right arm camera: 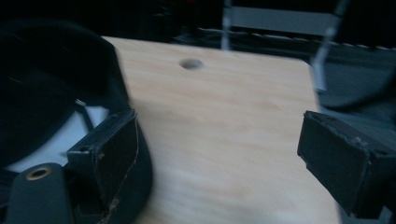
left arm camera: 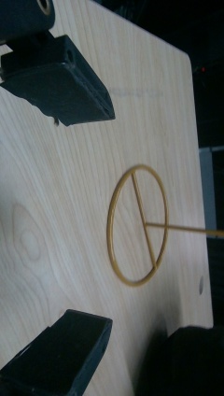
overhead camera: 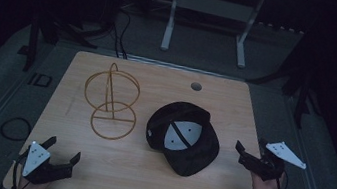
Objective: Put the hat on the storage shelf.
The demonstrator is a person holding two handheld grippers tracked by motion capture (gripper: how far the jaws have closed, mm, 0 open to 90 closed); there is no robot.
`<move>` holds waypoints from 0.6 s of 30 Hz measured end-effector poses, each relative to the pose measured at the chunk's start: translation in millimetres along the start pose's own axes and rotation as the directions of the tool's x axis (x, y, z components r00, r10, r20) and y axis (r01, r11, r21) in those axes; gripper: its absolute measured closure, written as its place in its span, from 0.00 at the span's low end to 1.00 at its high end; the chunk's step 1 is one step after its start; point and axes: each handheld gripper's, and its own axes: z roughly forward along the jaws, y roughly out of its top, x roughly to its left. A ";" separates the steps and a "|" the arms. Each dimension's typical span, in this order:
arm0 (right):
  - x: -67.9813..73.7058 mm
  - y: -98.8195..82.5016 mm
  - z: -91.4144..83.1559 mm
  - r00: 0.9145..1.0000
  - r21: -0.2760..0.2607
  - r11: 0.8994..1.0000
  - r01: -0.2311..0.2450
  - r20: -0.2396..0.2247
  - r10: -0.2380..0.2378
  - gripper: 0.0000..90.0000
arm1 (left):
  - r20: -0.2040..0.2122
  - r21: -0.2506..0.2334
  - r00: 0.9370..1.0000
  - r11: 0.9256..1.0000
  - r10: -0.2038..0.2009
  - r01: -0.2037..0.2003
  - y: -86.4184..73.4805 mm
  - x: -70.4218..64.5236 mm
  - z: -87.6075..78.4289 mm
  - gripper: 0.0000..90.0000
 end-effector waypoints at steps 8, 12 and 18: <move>22.3 39.4 17.2 0.986 -0.026 0.994 0.102 -0.131 -0.104 0.16 | 0.039 -0.023 0.998 0.998 -0.056 0.057 2.7 -3.3 -1.7 0.04; 29.8 48.6 31.2 0.975 -0.020 0.991 0.131 -0.177 -0.132 0.19 | 0.051 0.017 0.997 0.998 -0.061 0.061 5.6 -3.0 -3.3 0.04; 38.5 55.4 54.8 0.955 -0.013 0.987 0.158 -0.250 -0.156 0.25 | 0.080 0.060 0.994 0.996 -0.077 0.072 9.2 -4.5 -4.0 0.04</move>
